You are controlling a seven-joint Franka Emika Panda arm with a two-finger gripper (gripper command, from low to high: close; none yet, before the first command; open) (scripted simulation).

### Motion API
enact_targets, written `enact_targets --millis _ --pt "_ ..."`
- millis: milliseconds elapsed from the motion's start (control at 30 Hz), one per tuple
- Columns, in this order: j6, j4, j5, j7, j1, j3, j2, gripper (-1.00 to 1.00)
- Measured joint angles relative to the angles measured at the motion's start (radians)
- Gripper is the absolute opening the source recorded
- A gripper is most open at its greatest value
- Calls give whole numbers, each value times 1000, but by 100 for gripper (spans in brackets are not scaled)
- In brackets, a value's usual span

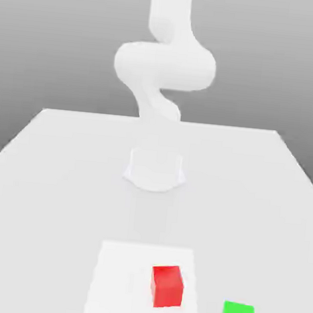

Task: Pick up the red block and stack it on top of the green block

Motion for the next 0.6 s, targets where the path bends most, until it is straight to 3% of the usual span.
enact_targets --millis 600 --pt "312 -227 -4 -58 49 21 659 0"
